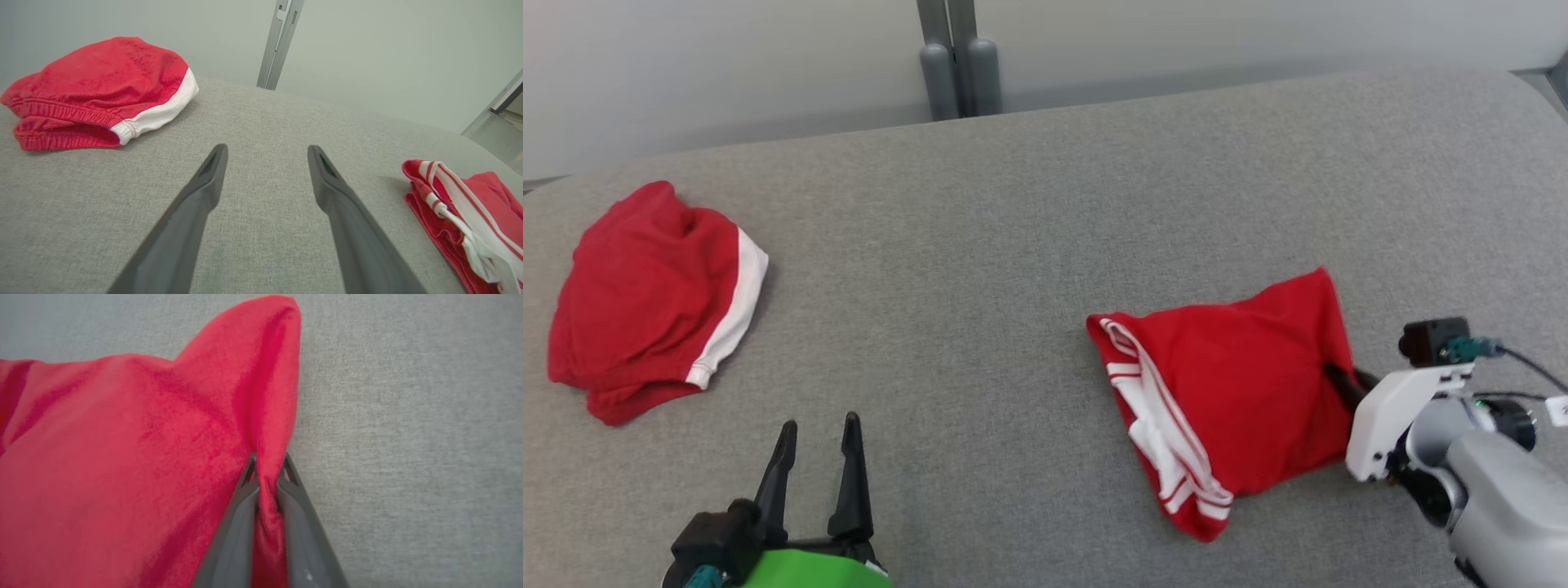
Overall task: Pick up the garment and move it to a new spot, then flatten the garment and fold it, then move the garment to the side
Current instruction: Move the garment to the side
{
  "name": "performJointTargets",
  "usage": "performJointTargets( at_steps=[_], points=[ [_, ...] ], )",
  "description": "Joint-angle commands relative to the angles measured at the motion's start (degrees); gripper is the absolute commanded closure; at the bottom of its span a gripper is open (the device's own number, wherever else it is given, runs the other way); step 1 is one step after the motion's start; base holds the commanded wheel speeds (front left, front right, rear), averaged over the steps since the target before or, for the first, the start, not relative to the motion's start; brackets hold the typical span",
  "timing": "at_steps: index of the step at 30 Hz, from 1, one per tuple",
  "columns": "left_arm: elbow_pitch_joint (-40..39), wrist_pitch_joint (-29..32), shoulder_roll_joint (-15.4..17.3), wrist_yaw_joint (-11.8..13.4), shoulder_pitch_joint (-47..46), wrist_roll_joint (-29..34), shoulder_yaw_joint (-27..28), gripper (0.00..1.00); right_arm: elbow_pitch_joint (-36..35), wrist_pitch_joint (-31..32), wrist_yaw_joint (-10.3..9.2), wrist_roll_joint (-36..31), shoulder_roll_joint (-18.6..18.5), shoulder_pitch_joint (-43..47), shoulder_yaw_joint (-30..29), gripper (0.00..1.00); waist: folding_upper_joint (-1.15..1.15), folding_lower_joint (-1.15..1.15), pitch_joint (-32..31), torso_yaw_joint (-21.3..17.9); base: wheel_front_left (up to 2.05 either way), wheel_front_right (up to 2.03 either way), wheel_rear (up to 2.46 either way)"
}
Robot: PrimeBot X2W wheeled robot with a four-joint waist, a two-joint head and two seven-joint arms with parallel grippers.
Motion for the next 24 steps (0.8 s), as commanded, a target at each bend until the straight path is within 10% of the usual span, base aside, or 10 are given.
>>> performJointTargets(
  at_steps=[1, 14, 24],
  points=[
    [-0.3, 0.0, 0.2, -0.5, -2.1, 0.9, -0.3, 0.0, 0.9, -0.6, -0.14, -0.3, -1.5, -2.7, -0.1, 1.0, 0.0, 0.0, 4.0, -2.9, 0.0, 0.0, 0.0],
    [-5.7, 0.0, 0.2, -2.6, -10.4, 8.5, 1.9, 0.0, 14.4, -4.6, -0.12, -2.4, -18.2, -24.0, -8.8, 1.0, 0.0, 0.0, 22.0, -0.8, 0.0, 0.0, 0.0],
    [-10.7, 0.0, 0.2, -3.0, -8.2, 8.5, 5.0, 0.0, 26.8, -6.7, -0.12, -4.6, -22.4, -33.1, -13.2, 1.0, 0.0, 0.0, 25.1, 1.7, 0.0, 0.0, 0.0]
  ],
)
